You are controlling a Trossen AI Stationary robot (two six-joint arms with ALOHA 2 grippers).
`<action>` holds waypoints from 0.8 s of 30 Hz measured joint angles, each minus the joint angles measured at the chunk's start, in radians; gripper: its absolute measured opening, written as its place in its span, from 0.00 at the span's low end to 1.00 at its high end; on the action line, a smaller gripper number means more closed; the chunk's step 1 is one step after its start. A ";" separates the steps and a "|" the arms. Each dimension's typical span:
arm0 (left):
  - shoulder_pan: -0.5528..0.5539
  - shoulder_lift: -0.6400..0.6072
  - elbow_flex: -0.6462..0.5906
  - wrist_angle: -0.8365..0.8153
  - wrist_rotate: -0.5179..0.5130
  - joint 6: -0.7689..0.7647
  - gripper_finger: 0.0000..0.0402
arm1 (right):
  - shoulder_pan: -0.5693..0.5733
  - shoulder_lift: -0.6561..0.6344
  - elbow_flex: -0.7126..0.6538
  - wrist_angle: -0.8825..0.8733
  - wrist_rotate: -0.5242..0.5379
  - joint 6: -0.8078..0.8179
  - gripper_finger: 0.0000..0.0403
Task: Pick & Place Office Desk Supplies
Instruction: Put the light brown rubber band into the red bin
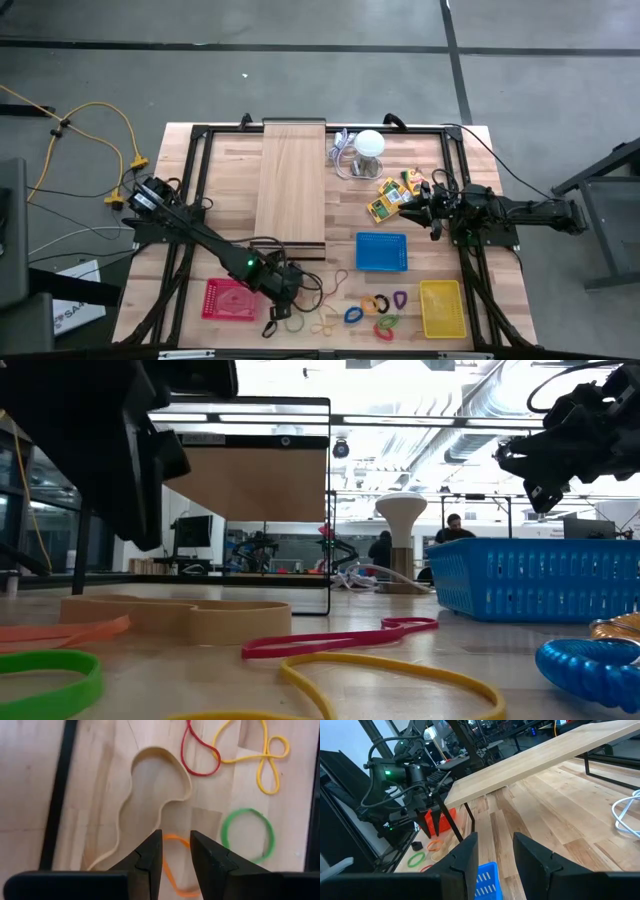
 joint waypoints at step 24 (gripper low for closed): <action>-0.054 0.000 0.000 0.060 -0.025 -0.027 0.23 | 0.000 0.000 0.000 0.000 0.000 0.000 0.28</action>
